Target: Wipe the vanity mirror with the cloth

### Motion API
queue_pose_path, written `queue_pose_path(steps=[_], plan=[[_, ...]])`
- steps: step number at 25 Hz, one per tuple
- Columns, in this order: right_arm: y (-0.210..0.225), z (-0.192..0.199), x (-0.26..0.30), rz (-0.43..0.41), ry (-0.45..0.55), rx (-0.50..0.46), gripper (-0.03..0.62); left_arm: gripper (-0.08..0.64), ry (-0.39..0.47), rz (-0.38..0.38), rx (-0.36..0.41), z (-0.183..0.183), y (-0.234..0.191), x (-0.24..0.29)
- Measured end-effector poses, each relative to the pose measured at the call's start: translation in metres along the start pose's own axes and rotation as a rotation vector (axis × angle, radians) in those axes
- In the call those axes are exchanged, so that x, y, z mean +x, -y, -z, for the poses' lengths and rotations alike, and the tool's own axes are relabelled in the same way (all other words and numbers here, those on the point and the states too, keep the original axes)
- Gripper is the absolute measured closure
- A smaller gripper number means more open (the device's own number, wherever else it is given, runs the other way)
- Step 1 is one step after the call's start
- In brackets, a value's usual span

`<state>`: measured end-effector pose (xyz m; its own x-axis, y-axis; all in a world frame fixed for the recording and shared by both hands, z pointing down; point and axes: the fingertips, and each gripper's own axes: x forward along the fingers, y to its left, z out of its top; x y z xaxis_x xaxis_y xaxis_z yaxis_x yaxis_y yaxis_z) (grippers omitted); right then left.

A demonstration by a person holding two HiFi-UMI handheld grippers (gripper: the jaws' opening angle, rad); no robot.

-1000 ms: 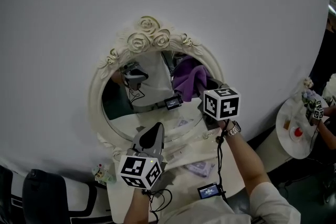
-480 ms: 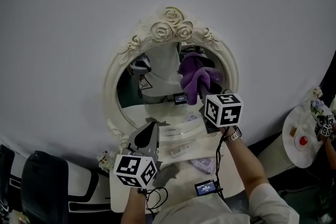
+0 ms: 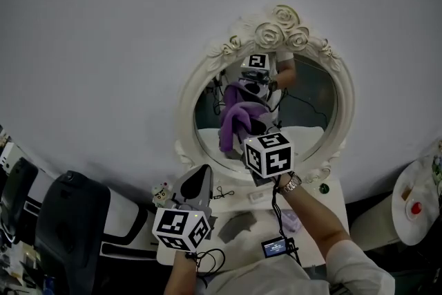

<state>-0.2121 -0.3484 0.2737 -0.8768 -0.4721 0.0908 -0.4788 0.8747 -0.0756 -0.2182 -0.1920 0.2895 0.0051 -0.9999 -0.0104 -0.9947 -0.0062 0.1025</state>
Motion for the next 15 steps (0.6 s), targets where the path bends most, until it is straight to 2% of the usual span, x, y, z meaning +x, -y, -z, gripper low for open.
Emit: queue_pose_path(steps=[4, 7, 11, 15], plan=[[-0.042, 0.014, 0.03, -0.078, -0.039, -0.017, 0.531, 0.559, 0.006, -0.082, 0.009, 0.0, -0.024, -0.023], [-0.063, 0.02, 0.048, -0.107, -0.053, -0.019, 0.531, 0.56, 0.003, -0.114, 0.005, 0.001, -0.037, -0.037], [-0.077, 0.026, 0.068, -0.087, -0.063, -0.024, 0.531, 0.56, -0.01, -0.122, 0.002, 0.004, -0.053, -0.049], [-0.08, 0.027, 0.08, -0.043, -0.056, -0.032, 0.531, 0.56, -0.015, -0.092, -0.007, 0.009, -0.065, -0.051]])
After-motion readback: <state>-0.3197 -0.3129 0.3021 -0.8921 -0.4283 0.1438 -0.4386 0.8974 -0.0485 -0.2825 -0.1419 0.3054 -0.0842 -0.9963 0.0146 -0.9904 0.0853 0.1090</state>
